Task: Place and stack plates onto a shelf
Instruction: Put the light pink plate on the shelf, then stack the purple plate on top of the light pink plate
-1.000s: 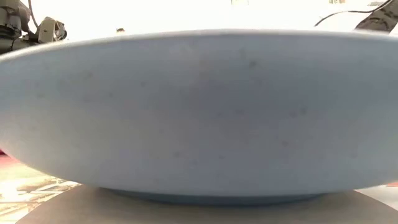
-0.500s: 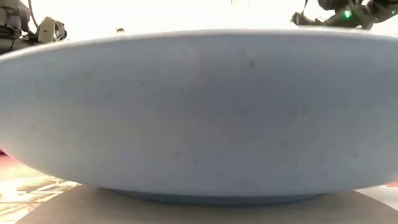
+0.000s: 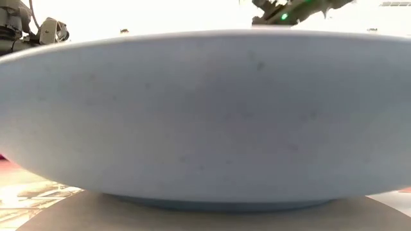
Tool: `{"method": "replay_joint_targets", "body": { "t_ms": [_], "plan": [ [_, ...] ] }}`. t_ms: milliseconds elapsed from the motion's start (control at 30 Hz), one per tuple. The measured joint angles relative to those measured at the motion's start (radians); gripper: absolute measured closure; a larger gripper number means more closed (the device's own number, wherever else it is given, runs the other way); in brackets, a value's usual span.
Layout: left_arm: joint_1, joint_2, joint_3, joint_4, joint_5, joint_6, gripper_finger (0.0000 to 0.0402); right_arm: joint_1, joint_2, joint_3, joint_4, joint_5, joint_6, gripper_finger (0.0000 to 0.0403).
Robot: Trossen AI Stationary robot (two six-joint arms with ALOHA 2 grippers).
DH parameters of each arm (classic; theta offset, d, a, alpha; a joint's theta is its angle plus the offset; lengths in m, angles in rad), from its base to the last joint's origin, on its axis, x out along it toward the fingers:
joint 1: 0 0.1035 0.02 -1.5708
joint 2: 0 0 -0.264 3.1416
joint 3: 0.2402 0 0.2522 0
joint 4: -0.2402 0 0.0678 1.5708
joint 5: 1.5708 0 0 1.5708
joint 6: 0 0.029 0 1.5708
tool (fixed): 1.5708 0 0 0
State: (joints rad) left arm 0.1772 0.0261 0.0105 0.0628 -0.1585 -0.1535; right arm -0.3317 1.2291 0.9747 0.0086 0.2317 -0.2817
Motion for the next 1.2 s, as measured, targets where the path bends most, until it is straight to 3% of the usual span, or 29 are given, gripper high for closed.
{"method": "replay_joint_targets", "body": {
  "t_ms": [400,1000,1200],
  "plan": [
    [0.0,0.0,0.0,0.0,0.0,0.0,0.0387,0.0,0.175,0.007,-0.094,0.006,0.007,0.0403],
    [0.0,0.0,0.0,0.0,0.0,0.0,0.0387,0.028,0.18,0.006,-0.09,-0.061,0.003,0.0345],
    [0.0,0.0,0.0,0.0,0.0,0.0,0.0387,0.064,0.152,0.005,-0.017,-0.081,0.003,0.0327]
  ]
}}
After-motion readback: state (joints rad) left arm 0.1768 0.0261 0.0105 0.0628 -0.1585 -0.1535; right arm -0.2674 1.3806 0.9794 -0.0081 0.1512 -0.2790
